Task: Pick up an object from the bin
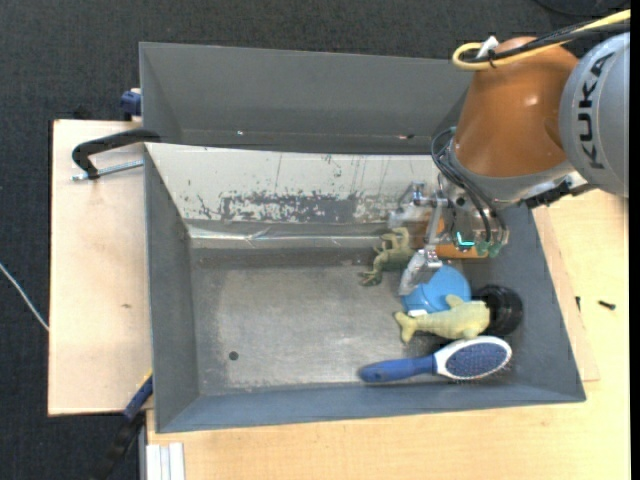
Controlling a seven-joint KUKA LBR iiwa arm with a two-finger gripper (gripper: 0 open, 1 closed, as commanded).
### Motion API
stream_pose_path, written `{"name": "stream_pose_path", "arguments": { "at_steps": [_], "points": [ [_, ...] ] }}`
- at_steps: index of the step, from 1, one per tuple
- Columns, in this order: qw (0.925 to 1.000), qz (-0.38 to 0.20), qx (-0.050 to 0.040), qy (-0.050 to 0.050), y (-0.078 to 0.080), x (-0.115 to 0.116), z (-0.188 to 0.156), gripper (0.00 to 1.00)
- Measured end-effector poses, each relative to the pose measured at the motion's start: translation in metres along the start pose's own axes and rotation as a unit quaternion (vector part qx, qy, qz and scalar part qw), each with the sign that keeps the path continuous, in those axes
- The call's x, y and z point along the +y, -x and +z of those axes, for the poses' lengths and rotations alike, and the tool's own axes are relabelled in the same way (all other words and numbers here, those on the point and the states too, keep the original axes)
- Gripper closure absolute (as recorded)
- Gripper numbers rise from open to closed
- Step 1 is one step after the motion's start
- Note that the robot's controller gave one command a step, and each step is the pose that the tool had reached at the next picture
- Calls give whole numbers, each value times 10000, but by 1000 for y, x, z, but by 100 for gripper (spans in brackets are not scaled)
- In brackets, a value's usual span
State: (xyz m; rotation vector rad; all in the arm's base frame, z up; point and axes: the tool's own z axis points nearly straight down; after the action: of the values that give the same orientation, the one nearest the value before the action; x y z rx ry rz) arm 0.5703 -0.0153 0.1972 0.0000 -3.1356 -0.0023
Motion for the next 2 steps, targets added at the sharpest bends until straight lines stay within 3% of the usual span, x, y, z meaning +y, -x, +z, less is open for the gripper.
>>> {"name": "stream_pose_path", "arguments": {
  "at_steps": [1, 2],
  "points": [
    [9953, 967, -82, 19, 14, -40, 105, 0],
    [9954, 953, -108, 9, 15, -40, 103, 100]
  ]
}}
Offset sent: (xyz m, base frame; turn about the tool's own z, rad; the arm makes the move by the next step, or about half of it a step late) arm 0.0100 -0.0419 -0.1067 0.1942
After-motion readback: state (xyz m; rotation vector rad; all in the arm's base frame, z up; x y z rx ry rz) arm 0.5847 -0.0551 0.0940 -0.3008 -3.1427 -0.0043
